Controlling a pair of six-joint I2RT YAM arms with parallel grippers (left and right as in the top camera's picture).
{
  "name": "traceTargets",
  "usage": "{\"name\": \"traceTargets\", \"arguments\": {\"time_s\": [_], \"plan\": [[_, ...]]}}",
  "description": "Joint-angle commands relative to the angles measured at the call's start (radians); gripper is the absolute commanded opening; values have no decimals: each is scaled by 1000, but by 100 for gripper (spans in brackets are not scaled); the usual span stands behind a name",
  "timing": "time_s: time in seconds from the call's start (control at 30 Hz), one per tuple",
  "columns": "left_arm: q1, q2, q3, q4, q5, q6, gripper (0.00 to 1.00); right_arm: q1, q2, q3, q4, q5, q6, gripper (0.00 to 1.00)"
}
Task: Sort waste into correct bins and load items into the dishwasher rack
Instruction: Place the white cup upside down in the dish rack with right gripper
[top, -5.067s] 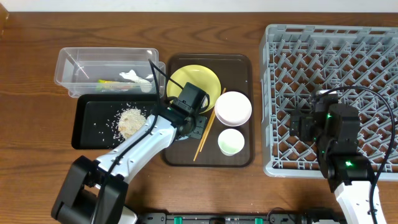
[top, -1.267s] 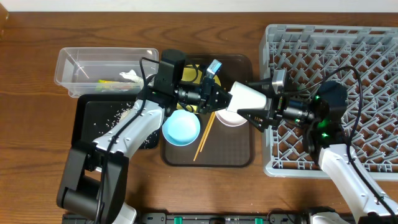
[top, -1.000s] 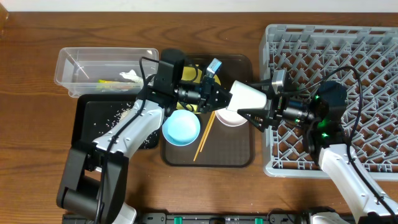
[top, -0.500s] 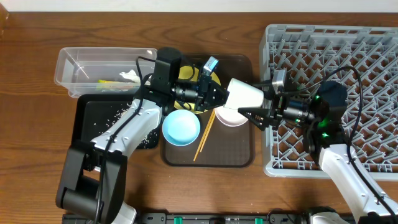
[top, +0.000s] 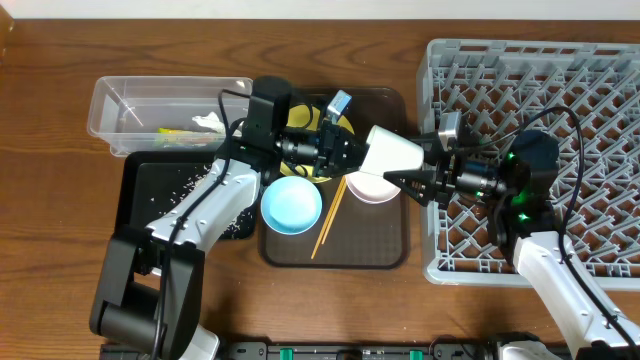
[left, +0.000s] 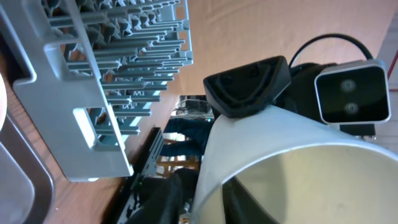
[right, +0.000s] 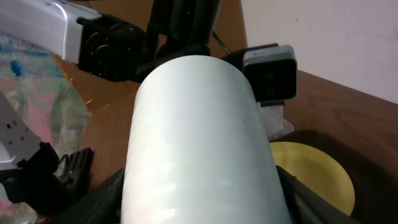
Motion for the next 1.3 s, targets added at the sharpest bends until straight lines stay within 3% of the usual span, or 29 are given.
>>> {"name": "traceTargets", "arguments": {"time_s": [0.0,0.13,0.33,0.5,0.7,0.93,1.27], "plan": [[5,-4,3,-3,-18,117,32,-15,2,12,-31,17,1,58],[18,-4,3,-72,-133,226,38,-17,2,12,-143,117,1,55],[40,-5,3,-343,-556,438,38,-32,-1,12,-184,261,1,45],[82,-59,3,-428,-702,519,38,-69,-6,16,-283,407,1,40],[116,-212,3,-607,-935,618,38,-112,-85,70,-467,533,0,26],[119,-375,3,-755,-1142,644,38,-161,-176,277,-938,814,-18,1],[118,-416,3,-766,-1169,643,38,-247,-131,569,-1485,1122,-45,1]]}}
